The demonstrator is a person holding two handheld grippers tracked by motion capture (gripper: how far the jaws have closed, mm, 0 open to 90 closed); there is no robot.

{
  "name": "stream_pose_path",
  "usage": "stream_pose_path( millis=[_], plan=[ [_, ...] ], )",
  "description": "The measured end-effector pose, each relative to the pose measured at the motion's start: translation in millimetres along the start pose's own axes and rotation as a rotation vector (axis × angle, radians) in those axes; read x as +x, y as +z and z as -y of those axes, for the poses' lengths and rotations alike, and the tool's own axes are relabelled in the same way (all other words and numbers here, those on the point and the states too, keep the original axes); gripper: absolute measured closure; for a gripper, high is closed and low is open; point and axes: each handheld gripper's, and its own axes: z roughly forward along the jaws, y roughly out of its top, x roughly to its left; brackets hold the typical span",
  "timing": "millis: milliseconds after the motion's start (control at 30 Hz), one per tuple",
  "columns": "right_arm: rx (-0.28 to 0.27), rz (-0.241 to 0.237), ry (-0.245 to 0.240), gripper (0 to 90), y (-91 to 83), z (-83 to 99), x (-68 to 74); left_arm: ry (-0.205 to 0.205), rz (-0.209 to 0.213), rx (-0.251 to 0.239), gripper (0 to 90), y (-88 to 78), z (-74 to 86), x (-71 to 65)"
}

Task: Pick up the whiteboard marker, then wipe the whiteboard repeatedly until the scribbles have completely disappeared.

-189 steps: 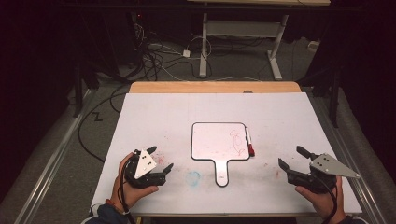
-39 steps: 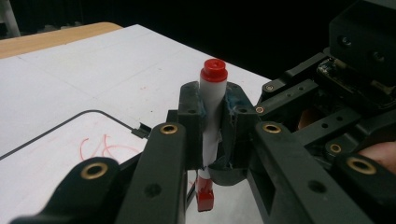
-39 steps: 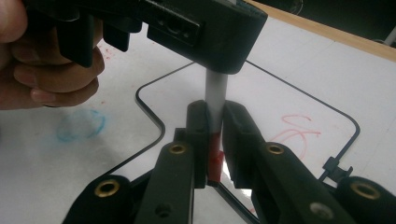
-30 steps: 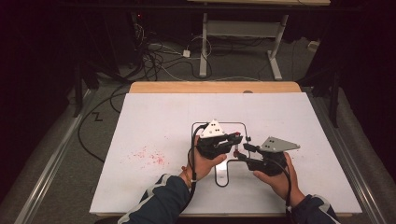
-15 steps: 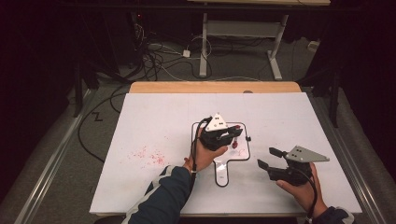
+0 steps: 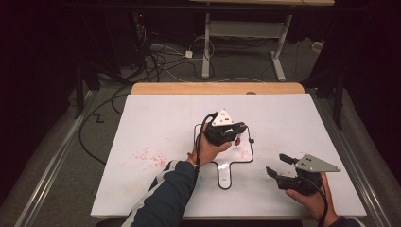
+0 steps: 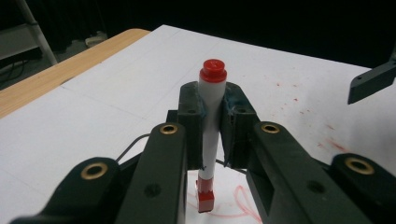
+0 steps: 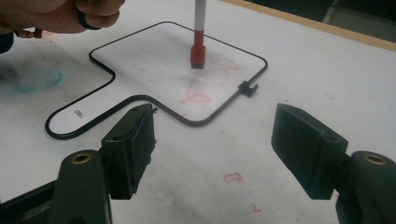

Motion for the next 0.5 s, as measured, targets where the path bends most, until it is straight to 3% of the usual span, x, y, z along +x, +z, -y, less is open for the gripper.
stream_pose_path(
  millis=[200, 300, 333, 500],
  plan=[
    [-0.028, 0.068, -0.04, 24.3, -6.4, 3.7, 1.2, -0.015, -0.014, 0.008, 78.0, 5.9, -0.5, 10.6],
    [-0.049, 0.079, -0.064, 23.9, -9.0, 4.7, 4.6, -0.016, -0.015, 0.01, 78.1, 8.6, -1.4, 12.3],
    [-0.066, 0.088, -0.093, 22.9, -10.6, 5.0, 8.7, -0.013, -0.014, 0.013, 78.0, 10.4, -2.4, 13.2],
    [-0.057, 0.091, -0.139, 22.8, -10.2, 5.5, 16.7, 0.008, -0.012, 0.032, 78.0, 21.3, -5.2, 15.2]
  ],
)
